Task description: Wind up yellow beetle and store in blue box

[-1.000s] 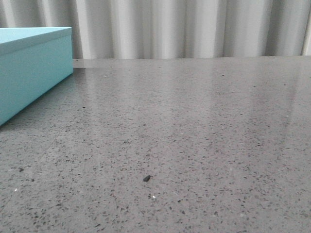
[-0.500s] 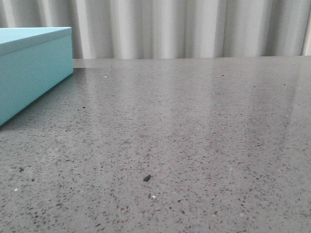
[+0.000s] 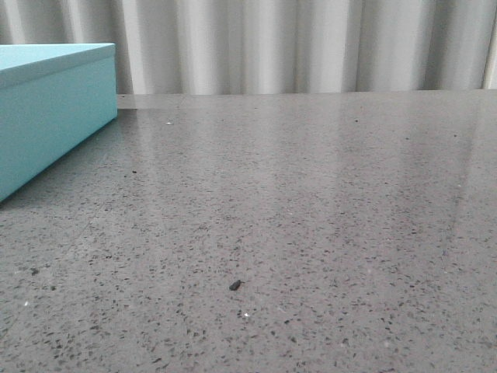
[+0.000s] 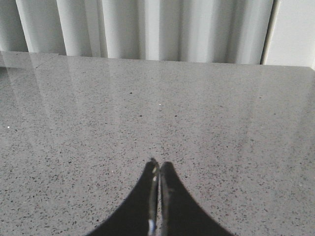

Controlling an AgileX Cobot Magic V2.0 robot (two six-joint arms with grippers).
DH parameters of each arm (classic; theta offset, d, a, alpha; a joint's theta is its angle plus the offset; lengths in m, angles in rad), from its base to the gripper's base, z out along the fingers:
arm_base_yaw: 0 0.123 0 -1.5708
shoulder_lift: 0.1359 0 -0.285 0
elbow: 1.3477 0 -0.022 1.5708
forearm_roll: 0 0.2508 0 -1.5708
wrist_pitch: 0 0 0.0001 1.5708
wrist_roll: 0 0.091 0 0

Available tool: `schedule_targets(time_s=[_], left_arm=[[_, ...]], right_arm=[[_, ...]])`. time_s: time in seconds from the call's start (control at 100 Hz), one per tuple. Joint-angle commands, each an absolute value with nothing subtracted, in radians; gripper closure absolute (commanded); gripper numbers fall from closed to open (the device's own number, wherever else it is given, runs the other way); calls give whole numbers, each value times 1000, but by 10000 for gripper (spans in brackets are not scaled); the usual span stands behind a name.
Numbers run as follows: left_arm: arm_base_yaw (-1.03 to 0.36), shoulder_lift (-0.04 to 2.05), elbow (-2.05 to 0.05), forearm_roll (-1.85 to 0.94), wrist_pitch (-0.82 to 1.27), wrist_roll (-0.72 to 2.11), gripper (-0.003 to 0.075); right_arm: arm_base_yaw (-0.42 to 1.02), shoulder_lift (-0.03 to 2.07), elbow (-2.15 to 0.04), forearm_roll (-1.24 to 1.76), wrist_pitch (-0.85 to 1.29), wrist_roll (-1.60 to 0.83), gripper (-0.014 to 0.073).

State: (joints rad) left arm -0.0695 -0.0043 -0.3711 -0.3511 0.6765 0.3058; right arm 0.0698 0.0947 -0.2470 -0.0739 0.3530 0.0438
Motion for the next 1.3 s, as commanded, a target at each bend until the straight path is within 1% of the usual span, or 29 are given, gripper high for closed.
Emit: schedule_targets(time_s=[0.0,0.1,0.21,0.32,0.39,0.44,0.59,0.9,1.29], left_arm=[[-67,-34,-390,-360,591,296,741],[-66,-34,-356,-223,509,296,741],[-66,-34,-279,-190,265,284,741],[-66,-34,-183,-113,13,179,741],[-66,-34,-126,-66,-88,113,741],[-66,-34,-81,-64,-116,76,741],[-66,-34,28,-58,-116,-22,741],[-66,-34,26,-58,280,-22,741],[-66,-34,26,-58,278,-22,741]], right_arm=[[69,107,-274,-86,275,34,656],[69,107,-274,-86,275,34,656],[69,107,-274,-86,275,34,656],[69,107,-274,-86,275,34,656],[69,107,-274,-86,275,34,656],[69,107,-274,-86,275,34,656],[69,107,-274,-86,275,34,656],[69,107,-274,-86,275,34,656],[69,107,-274,-86,273,34,656]])
